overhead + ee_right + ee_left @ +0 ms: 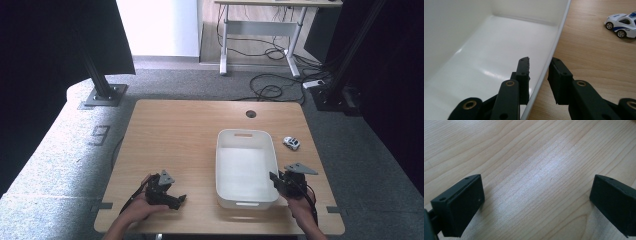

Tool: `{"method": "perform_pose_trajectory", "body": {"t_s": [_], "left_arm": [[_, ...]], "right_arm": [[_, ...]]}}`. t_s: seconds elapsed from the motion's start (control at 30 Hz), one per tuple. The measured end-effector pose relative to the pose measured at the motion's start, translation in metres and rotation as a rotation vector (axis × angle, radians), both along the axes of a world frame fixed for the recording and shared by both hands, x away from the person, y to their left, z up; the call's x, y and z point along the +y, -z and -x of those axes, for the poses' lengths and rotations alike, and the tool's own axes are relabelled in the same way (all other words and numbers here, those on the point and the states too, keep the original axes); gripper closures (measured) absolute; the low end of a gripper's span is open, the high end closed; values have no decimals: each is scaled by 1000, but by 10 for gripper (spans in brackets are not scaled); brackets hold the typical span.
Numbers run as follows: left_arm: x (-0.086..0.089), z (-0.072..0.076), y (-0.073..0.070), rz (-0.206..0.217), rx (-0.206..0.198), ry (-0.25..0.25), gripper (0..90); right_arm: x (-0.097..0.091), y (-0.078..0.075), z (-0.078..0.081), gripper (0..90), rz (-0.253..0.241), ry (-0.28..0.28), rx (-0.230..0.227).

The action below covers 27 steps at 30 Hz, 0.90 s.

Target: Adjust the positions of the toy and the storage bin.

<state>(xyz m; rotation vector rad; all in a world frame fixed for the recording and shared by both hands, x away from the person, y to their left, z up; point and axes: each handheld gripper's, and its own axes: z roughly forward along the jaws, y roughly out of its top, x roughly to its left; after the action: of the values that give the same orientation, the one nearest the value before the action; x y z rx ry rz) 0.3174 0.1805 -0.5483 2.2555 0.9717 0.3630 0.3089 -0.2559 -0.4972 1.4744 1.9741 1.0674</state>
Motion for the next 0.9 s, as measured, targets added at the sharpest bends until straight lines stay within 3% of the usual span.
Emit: {"method": "perform_pose_trajectory", "body": {"t_s": [0.17, 0.9], "left_arm": [[0, 0, 0, 0, 0, 2, 0], [0, 0, 0, 1, 0, 4, 0]], "right_arm": [[0, 1, 0, 712, -25, 14, -4], [11, 3, -1, 712, -39, 45, -36]]}}
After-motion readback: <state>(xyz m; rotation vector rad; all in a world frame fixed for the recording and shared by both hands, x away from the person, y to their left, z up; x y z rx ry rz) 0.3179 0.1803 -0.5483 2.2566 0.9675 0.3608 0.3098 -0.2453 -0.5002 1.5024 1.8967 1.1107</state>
